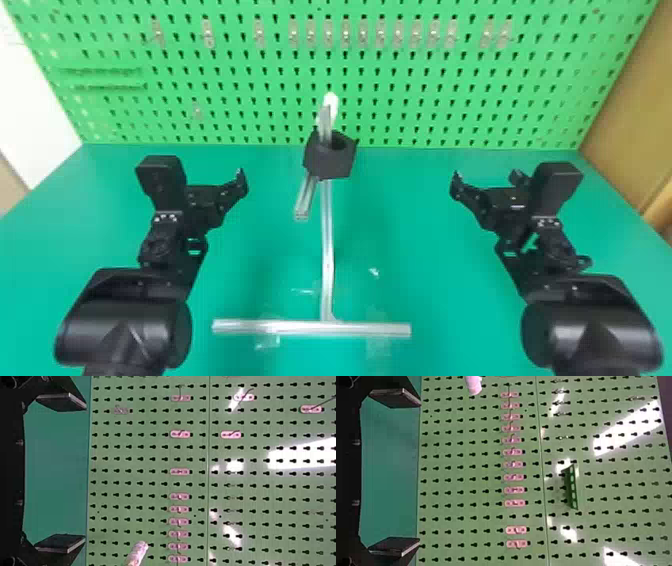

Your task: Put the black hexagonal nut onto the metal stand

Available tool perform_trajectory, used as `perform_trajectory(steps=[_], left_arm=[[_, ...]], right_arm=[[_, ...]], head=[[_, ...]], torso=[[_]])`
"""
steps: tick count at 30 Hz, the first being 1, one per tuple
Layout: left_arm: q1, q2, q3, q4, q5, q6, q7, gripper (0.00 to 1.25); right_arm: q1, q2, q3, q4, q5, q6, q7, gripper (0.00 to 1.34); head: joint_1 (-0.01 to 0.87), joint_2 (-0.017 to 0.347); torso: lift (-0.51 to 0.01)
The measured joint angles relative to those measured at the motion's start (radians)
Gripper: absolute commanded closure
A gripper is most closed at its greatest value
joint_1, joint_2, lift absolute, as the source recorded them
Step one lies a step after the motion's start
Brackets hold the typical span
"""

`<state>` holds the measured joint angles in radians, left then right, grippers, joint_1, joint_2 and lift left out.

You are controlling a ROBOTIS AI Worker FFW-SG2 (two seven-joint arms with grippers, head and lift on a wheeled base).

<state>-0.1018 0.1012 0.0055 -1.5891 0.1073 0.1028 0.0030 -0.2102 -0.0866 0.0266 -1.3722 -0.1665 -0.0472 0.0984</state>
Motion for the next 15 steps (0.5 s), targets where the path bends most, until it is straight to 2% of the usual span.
perform_trajectory(steps=[15], left_arm=[[-0.013,0.0,-0.008,0.0,-0.009,-0.017,0.0,0.11]], right_arm=[[0.006,0.003,-0.019,-0.018,0.001,0.015,-0.006,0.09]], head=[[0.693,0.081]], torso=[[-0.001]])
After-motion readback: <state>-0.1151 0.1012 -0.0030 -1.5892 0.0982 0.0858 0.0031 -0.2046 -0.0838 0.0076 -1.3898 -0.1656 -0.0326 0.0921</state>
